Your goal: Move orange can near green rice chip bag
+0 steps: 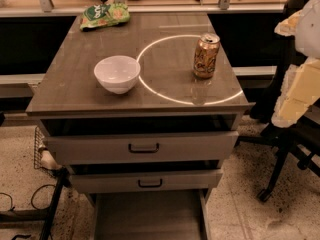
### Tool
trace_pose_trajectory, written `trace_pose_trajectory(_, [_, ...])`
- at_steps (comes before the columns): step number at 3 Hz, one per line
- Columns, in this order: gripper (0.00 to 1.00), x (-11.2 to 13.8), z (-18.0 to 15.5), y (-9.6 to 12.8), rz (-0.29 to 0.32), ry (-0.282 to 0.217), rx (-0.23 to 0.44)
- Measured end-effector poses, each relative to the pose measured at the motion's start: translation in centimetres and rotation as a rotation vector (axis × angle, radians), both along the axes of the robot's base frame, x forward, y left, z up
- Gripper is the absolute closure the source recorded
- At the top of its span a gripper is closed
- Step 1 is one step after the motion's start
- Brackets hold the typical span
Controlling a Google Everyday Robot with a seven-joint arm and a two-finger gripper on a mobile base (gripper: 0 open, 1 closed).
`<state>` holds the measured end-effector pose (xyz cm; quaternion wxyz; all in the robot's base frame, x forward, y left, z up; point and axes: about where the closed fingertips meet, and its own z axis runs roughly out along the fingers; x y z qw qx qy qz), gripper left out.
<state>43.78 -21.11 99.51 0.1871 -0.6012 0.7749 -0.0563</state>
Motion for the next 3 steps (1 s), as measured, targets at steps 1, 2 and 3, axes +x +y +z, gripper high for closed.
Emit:
trace_pose_trajectory(1, [0.00, 0.0, 0.0, 0.0, 0.000, 0.000, 0.000])
trace_pose_trajectory(2, [0.00, 1.3, -0.1, 0.3, -0.021, -0.043, 0.061])
trace_pose_trajectory(3, [0.00, 5.2, -0.4, -0.6, -0.068, -0.143, 0.248])
